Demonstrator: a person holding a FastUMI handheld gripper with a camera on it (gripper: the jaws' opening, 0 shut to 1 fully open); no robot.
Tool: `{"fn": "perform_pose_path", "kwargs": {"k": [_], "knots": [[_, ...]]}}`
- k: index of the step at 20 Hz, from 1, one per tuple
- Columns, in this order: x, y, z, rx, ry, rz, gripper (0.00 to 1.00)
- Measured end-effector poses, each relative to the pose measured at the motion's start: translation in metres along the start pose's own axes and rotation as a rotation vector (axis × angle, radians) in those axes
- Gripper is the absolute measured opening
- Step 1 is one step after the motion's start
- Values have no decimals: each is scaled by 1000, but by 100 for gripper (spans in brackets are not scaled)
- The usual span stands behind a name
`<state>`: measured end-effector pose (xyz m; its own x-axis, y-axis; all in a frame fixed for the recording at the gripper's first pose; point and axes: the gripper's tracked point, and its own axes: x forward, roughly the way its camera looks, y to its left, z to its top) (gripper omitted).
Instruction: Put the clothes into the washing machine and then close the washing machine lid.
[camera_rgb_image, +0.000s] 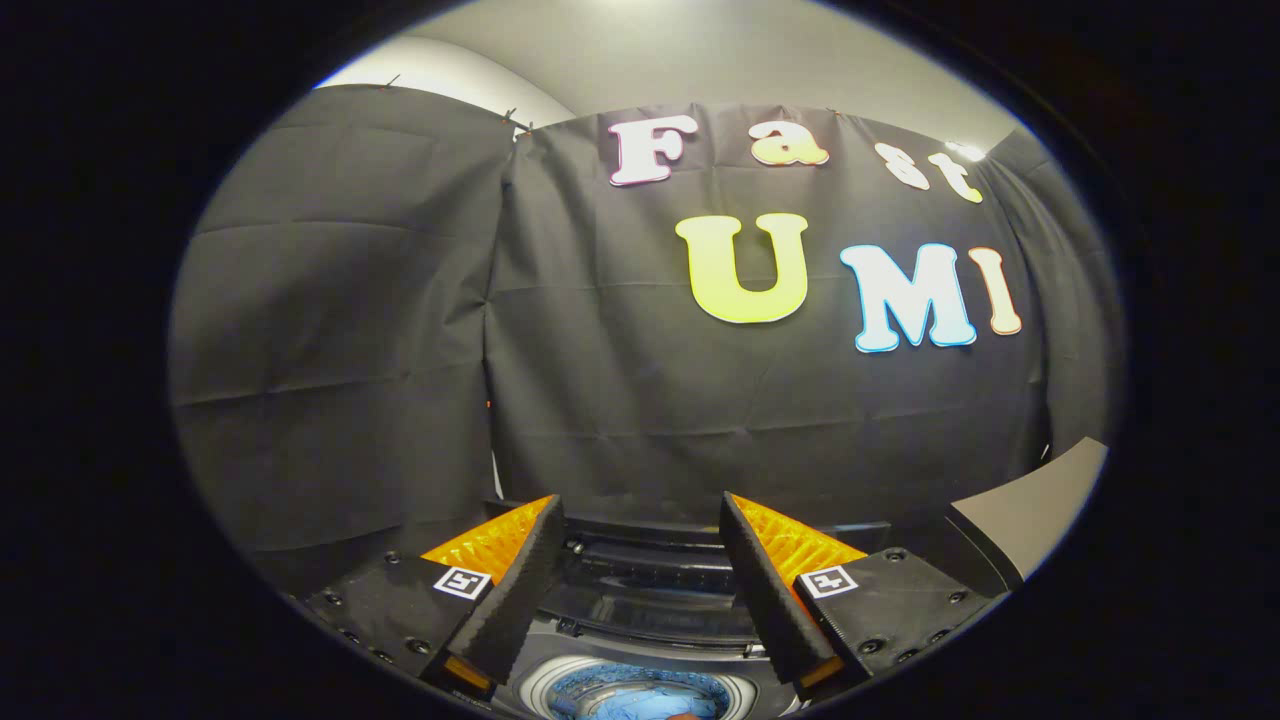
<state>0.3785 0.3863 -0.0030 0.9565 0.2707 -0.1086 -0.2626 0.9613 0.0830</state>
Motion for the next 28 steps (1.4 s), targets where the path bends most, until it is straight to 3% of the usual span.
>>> {"fn": "perform_pose_path", "kwargs": {"k": [6,15,18,28], "knots": [[55,-5,3,-2,23,-55,96],[113,-10,-34,14,151,-135,97],[115,-9,-55,2,212,-157,97],[76,-1,-49,-10,87,-150,98]]}}
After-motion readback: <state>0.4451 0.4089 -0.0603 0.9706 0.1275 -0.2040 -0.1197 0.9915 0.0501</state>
